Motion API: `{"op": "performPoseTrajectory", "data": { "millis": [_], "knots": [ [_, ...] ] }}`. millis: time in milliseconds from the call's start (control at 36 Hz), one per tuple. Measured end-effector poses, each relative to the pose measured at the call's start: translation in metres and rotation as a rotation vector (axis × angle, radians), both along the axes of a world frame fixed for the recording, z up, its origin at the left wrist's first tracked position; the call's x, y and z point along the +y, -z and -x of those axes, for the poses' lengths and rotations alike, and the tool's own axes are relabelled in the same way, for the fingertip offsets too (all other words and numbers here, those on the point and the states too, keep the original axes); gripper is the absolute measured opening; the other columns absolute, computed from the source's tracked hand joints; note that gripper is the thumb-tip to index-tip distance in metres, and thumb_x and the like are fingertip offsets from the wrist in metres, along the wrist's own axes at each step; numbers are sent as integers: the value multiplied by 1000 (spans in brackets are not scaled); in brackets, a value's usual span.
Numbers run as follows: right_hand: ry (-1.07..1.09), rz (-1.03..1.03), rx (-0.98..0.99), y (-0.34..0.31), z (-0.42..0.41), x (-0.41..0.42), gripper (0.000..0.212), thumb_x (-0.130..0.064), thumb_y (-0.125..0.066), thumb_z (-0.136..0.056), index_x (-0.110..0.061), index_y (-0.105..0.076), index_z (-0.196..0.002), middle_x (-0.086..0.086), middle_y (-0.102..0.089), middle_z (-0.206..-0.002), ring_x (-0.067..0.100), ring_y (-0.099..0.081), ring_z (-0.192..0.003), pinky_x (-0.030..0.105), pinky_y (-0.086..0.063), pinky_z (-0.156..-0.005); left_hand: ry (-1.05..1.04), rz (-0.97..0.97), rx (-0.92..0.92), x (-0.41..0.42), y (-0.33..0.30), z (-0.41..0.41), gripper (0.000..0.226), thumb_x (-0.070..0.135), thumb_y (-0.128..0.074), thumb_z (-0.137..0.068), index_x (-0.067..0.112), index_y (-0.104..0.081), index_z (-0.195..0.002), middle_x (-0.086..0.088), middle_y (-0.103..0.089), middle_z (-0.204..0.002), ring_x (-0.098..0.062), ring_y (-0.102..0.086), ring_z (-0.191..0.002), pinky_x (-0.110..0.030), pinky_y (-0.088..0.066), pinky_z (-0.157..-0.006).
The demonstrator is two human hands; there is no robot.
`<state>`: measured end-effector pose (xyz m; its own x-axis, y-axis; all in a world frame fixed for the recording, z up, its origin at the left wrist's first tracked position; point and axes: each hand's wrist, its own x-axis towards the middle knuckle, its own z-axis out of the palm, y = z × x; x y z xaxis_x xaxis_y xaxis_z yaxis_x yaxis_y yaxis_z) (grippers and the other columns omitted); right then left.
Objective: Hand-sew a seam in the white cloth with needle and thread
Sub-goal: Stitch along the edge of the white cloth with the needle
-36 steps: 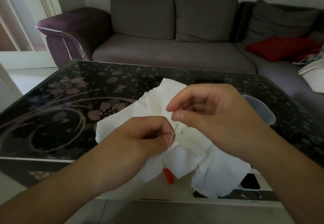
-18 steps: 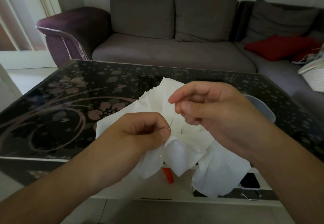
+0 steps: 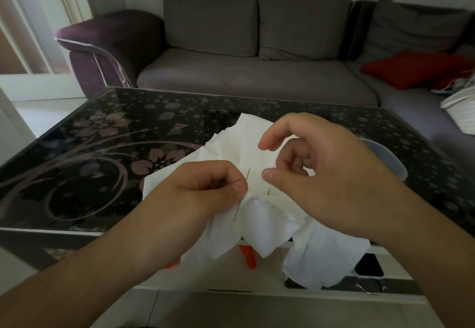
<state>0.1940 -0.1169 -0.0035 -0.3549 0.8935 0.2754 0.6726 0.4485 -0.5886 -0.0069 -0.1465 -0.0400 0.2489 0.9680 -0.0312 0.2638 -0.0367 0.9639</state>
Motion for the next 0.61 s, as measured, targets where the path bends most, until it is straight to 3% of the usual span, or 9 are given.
{"op": "performPoseTrajectory", "data": {
  "millis": [167,278,361,472,528,611],
  "knots": [
    [-73,50,43,1,-1,1,24,-19,-82,-84,-36,-69,-95,-11,-65,-80,10,-64,-74,25,-56,-66,35,-37,24,0,1,0,29,24,-57,-98,25,-71,-73,9,-63,-74,-6,-59,-74,-28,-45,-74],
    [-128,137,65,-1,-7,0,34,-17,-86,-79,-35,-66,-100,-7,-63,-85,14,-62,-75,32,-59,-69,20,-76,22,0,3,0,27,23,-57,-99,23,-72,-76,4,-66,-78,-14,-62,-80,-33,-48,-77],
    [-138,198,154,-2,-4,0,26,-16,-82,-83,-30,-69,-101,-3,-67,-88,17,-66,-80,38,-61,-74,17,-120,13,1,5,2,26,23,-57,-100,21,-71,-78,-2,-66,-81,-22,-61,-82,-36,-47,-77],
    [-75,347,269,-4,4,3,9,-26,-75,-90,-30,-77,-98,-10,-75,-87,4,-70,-84,23,-54,-73,55,-191,39,1,6,4,24,34,-60,-101,24,-70,-83,0,-62,-77,-21,-57,-76,-31,-45,-72],
    [-72,425,275,-3,7,4,9,-32,-75,-88,-27,-79,-94,-12,-74,-80,2,-69,-76,21,-50,-71,66,-216,64,1,7,3,21,39,-56,-94,26,-70,-84,1,-61,-75,-20,-56,-74,-29,-44,-70],
    [-47,505,326,4,7,6,10,-30,-77,-87,-20,-80,-88,-13,-62,-59,1,-55,-57,24,-45,-65,74,-240,89,0,8,1,27,46,-58,-100,29,-69,-82,6,-62,-75,-8,-56,-71,-19,-44,-67]
  ]
}}
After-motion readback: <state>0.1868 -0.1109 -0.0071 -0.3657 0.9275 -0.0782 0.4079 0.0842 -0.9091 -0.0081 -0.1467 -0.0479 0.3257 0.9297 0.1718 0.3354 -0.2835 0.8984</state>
